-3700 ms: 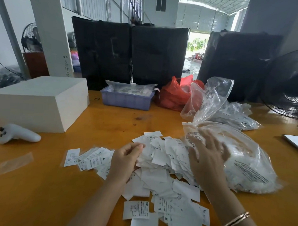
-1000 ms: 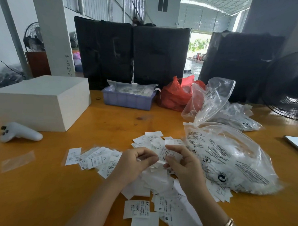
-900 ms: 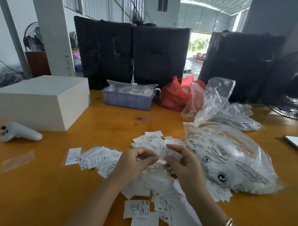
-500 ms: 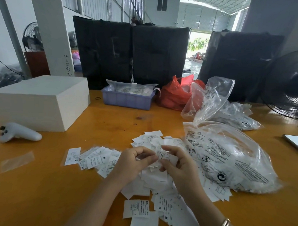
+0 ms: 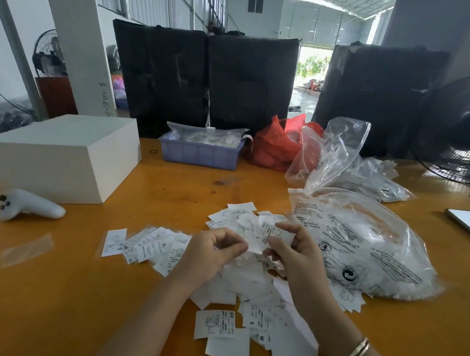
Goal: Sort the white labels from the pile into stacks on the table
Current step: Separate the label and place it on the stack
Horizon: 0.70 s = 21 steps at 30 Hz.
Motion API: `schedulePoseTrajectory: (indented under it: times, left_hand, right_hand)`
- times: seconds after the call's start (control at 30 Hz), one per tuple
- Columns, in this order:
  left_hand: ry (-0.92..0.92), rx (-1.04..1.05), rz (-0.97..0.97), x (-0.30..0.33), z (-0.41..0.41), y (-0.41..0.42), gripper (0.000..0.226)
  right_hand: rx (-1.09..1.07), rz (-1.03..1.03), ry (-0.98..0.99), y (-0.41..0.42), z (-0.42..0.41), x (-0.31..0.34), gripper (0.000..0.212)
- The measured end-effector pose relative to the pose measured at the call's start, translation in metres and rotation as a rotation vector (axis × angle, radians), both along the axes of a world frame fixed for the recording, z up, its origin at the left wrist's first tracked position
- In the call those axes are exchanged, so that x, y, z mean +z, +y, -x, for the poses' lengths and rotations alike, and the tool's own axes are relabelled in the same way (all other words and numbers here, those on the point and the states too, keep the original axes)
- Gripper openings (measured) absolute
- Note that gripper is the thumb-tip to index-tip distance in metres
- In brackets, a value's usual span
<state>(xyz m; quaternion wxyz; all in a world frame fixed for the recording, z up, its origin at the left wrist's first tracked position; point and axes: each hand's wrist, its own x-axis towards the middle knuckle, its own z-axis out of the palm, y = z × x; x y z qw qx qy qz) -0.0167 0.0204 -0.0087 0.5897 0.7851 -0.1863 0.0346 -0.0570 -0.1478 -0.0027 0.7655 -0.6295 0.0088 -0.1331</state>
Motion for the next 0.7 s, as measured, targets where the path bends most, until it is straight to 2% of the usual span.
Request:
schedulePoseTrajectory:
  times: [0.17,0.33,0.53,0.7]
  left_hand:
    - [0.019,-0.027,0.064,-0.0001,-0.0003,-0.0001,0.011]
    - [0.016,-0.018,0.091,0.0011,0.0009,0.0000,0.011]
    - [0.015,-0.013,0.097,0.0017,0.0009,-0.0002,0.011]
    - [-0.008,-0.007,0.049,0.0008,0.0011,-0.0004,0.009]
  right_hand:
    - [0.008,0.079,-0.026,0.0047,-0.0010,-0.0042,0.018]
    - [-0.021,0.072,-0.012,0.0041,-0.0029,-0.0066,0.019]
    - [-0.050,0.015,-0.002,0.0041,-0.0026,-0.0053,0.019]
    - [0.009,0.072,-0.005,0.0073,-0.0006,-0.0062,0.020]
